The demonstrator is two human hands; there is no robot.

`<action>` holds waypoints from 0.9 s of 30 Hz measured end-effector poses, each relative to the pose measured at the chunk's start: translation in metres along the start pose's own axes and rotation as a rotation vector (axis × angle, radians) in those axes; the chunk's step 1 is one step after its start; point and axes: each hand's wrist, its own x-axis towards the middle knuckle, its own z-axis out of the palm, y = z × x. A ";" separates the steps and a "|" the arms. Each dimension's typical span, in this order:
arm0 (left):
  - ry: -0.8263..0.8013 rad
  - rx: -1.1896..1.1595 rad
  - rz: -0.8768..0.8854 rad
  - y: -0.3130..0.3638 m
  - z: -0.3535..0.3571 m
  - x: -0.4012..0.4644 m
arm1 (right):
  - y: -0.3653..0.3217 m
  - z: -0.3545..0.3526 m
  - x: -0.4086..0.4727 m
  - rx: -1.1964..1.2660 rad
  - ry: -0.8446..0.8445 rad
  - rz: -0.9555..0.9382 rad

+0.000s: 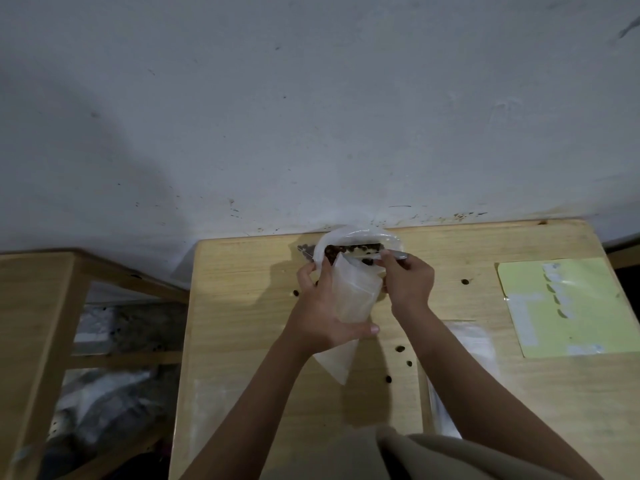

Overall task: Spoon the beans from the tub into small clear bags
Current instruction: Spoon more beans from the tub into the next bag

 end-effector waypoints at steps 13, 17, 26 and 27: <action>0.001 0.018 -0.009 -0.008 -0.002 -0.006 | -0.002 -0.010 0.000 0.176 0.014 0.120; 0.007 0.081 0.008 -0.012 -0.005 -0.010 | -0.001 -0.027 0.001 0.197 0.033 0.114; 0.035 0.224 -0.028 -0.023 -0.004 -0.028 | -0.003 -0.063 -0.009 0.249 -0.004 0.052; 0.041 0.234 -0.034 -0.024 -0.003 -0.029 | -0.004 -0.066 -0.010 0.259 -0.011 0.045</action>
